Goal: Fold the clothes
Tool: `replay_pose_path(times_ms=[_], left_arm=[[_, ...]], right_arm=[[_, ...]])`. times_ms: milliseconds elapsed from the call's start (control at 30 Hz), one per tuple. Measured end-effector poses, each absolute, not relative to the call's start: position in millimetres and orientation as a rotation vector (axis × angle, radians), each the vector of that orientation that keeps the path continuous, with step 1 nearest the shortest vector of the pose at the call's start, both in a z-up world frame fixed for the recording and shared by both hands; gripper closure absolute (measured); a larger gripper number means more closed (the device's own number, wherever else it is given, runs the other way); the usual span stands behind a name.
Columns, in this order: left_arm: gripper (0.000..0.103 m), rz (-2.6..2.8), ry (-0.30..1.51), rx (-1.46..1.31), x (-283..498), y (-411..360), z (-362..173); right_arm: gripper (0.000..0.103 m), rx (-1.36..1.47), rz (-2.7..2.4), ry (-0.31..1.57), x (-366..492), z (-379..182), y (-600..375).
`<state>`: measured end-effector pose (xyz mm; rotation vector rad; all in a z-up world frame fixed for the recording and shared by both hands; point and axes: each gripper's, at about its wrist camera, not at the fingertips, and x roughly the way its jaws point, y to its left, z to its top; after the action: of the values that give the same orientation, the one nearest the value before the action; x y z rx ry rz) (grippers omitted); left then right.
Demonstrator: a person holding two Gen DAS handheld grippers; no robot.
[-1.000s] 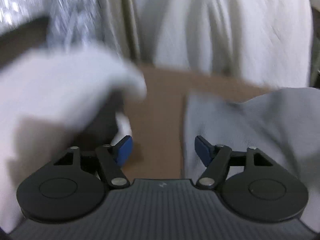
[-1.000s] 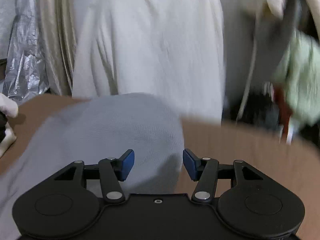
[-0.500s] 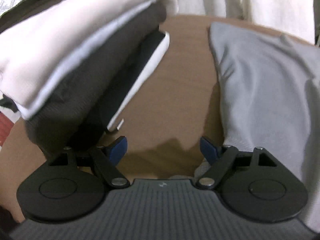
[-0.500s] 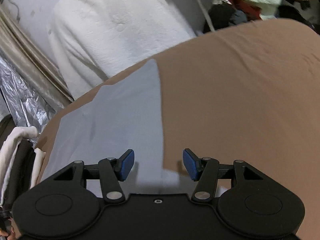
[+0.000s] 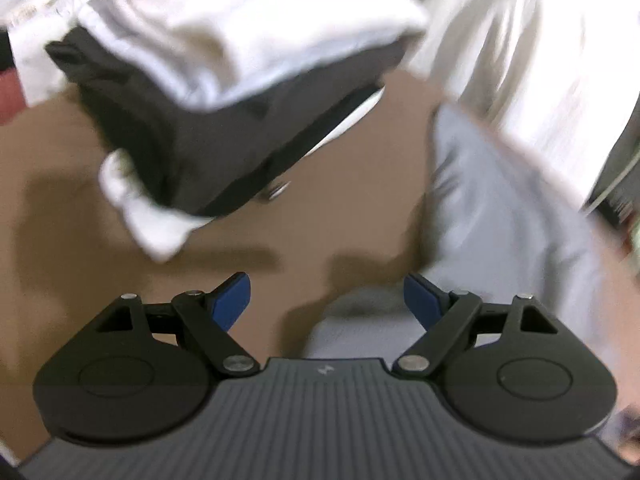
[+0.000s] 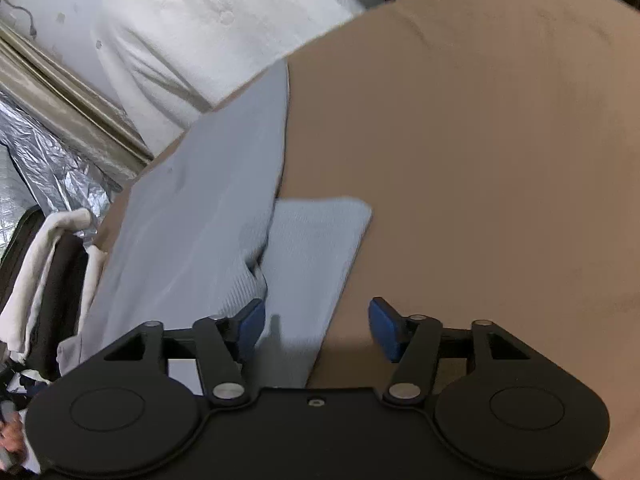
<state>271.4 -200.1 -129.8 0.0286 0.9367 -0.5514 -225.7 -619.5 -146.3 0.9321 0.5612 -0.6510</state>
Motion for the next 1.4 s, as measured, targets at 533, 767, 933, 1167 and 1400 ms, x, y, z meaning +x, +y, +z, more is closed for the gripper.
replay_pose_path(times_ms=[533, 767, 933, 1167, 1400], left_arm=[[0.021, -0.591, 1.017, 0.006, 270, -203, -148], [0.02, -0.627, 1.092, 0.003, 257, -208, -152], [0.019, -0.635, 1.073, 0.055, 245, -215, -149], [0.019, -0.659, 1.078, 0.068, 237, -219, -149], [0.019, -0.641, 1.055, 0.045, 241, -214, -146]], right_arm=[[0.1, 0.388, -0.978, 0.385, -265, -30, -598], [0.1, 0.404, -1.118, 0.586, -294, -105, -601], [0.099, 0.4, -1.11, 0.636, -291, -129, -601], [0.099, 0.322, -1.137, 0.565, -290, -114, -593], [0.1, 0.241, -1.163, 0.515, -289, -100, -586]])
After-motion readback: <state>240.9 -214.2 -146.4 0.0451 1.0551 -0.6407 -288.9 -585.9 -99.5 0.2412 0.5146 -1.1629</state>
